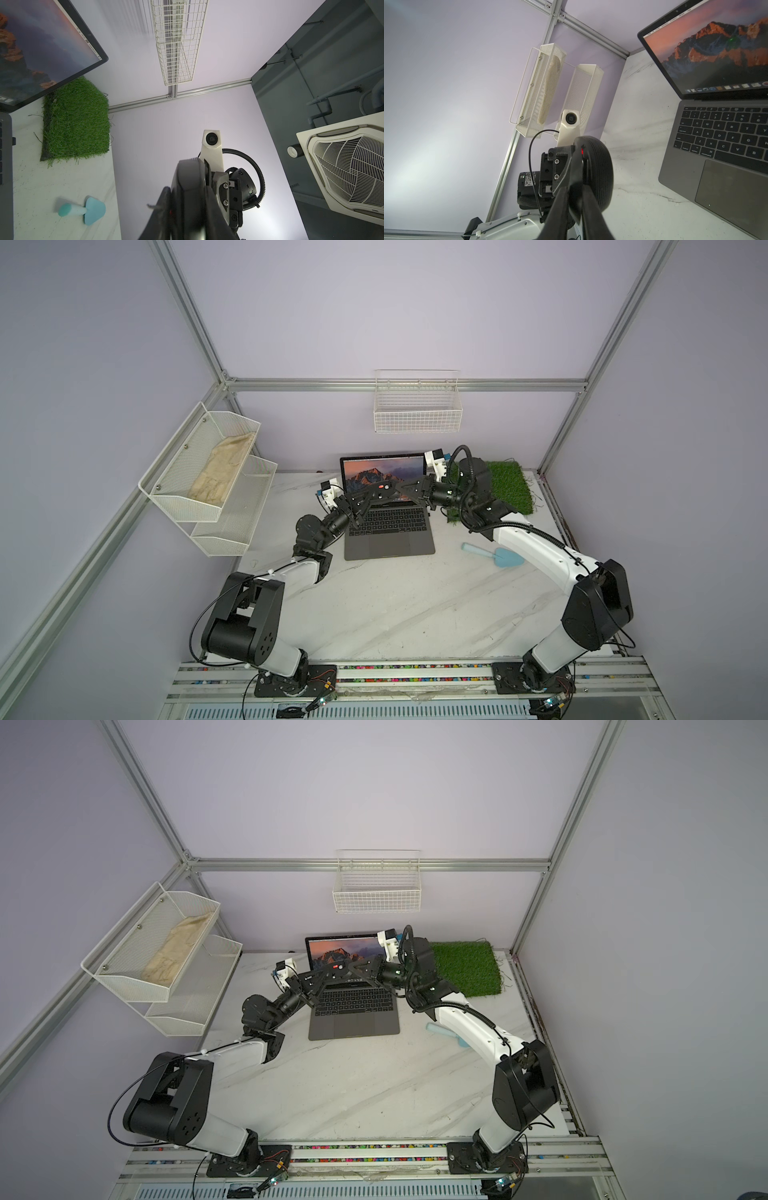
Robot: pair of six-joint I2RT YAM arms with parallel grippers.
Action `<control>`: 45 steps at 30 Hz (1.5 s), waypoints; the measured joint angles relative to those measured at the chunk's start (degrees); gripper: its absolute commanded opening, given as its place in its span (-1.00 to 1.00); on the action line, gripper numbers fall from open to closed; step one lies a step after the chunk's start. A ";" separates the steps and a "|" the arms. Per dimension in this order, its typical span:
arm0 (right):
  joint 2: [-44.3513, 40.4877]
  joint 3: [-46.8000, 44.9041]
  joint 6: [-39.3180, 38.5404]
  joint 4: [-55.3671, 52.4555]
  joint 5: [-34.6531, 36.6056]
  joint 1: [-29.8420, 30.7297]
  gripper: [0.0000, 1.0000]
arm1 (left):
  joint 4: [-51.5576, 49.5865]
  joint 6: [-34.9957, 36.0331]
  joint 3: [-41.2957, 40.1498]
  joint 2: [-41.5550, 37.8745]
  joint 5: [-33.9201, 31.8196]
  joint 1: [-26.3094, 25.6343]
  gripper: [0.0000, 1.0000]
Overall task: Insert the wireless mouse receiver into the laptop
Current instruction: Close the lid on the mouse.
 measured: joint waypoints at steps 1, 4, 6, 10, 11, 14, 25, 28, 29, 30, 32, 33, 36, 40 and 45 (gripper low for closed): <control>0.00 0.31 -0.26 -0.48 0.13 0.07 -0.63 | 0.04 0.00 0.00 0.00 -0.02 0.00 -1.00; 0.00 0.98 -0.94 -1.77 0.57 0.20 -0.58 | 0.07 0.00 0.00 0.00 -0.07 -0.02 -1.00; 0.02 1.38 -1.51 -2.54 1.07 0.37 -0.56 | 0.04 0.02 0.00 0.00 -0.11 -0.02 -1.00; 0.02 2.29 -2.69 -4.13 1.90 0.68 -0.53 | 0.07 0.00 0.00 0.00 -0.28 -0.04 -1.00; 0.02 2.56 -2.95 -4.59 2.19 0.76 -0.53 | 0.07 0.00 0.00 0.00 -0.28 -0.04 -1.00; 0.02 3.15 -3.85 -5.86 2.89 0.98 -0.50 | 0.02 0.00 0.00 0.00 -0.33 -0.04 -1.00; 0.02 5.73 -7.10 -10.43 5.44 1.77 -0.29 | 0.00 0.00 0.00 0.11 -0.42 -0.11 -1.00; 0.02 6.03 -7.80 -11.04 6.05 1.97 -0.25 | 0.02 0.00 0.00 0.26 -0.42 -0.11 -1.00; 0.02 6.10 -7.89 -11.19 6.29 2.03 -0.23 | 0.00 0.00 0.00 0.31 -0.42 -0.11 -1.00; 0.00 6.12 -8.00 -11.37 6.40 2.03 -0.22 | -0.02 0.02 0.00 0.37 -0.39 -0.11 -1.00; 0.02 6.29 -8.22 -11.78 6.49 2.03 -0.20 | -0.09 0.02 0.00 0.50 -0.35 -0.13 -1.00; 0.02 6.38 -8.39 -12.00 6.51 2.08 -0.20 | -0.09 0.02 0.00 0.52 -0.33 -0.15 -1.00; 0.02 6.99 -8.92 -12.66 6.58 2.12 -0.17 | 0.04 0.00 0.00 0.52 -0.37 -0.22 -1.00; 0.02 8.02 -9.55 -14.23 7.21 2.27 -0.15 | 0.15 0.00 0.00 0.52 -0.39 -0.33 -1.00; 0.02 9.29 -10.80 -16.65 8.46 2.36 -0.13 | 1.03 -0.02 0.00 0.52 -0.42 -0.35 -1.00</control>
